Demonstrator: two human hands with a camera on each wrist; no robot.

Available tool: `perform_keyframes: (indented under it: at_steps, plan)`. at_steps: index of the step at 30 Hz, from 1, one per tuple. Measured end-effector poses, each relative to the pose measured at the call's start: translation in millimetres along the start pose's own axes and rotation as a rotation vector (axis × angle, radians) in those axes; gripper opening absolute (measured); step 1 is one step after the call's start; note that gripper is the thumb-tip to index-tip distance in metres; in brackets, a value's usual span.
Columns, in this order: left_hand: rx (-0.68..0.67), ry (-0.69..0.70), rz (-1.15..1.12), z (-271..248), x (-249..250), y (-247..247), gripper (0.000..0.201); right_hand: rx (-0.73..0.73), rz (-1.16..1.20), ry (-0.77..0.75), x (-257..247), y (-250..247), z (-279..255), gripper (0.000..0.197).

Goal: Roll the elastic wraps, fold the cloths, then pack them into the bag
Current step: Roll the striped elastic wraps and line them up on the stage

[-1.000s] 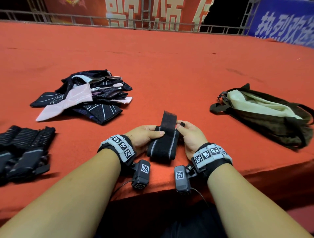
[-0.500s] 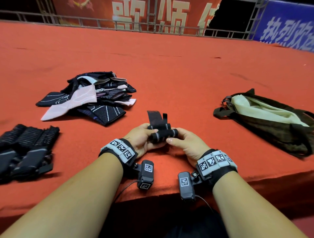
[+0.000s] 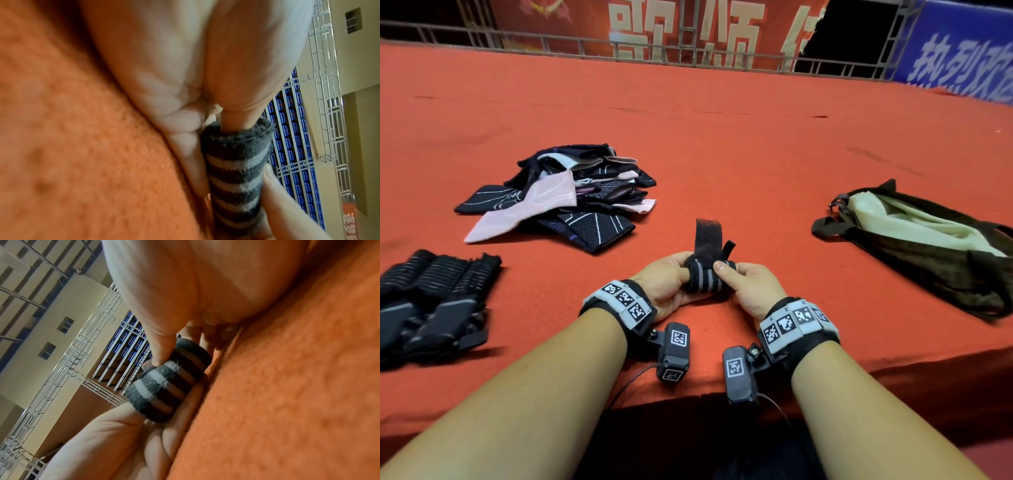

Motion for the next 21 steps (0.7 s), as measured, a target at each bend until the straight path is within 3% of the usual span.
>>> perform_keyframes:
  at_steps: [6, 9, 14, 17, 21]
  plan:
    - [-0.004, -0.052, -0.159, -3.6, 4.7, -8.1, 0.049, 0.091, -0.163, 0.012, -1.9, 4.2, 4.3, 0.057]
    - [-0.043, -0.013, -0.026, -6.1, 6.1, 0.4, 0.023, 0.125, -0.216, 0.036, -6.2, 6.3, 4.5, 0.048]
    - [0.000, 0.006, 0.031, -2.1, -0.1, -0.6, 0.037, 0.114, -0.182, 0.064, -6.3, 6.6, 6.1, 0.053]
    - [0.009, 0.001, 0.038, -0.7, -0.2, -1.1, 0.035, 0.111, -0.033, 0.098, -4.7, 7.6, 5.1, 0.054]
    - [-0.020, -0.012, 0.035, -2.6, 0.5, -1.1, 0.027, 0.094, 0.408, 0.119, -5.0, -0.2, 0.5, 0.041]
Point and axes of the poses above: each hand's wrist, its own z-axis towards the middle knuckle, its own y-axis out of the palm, x = y × z, the point moved 3 cm from there along z, towards the middle knuckle, and after that the axes turned 9 degrees about y, right-handed, at the moved point
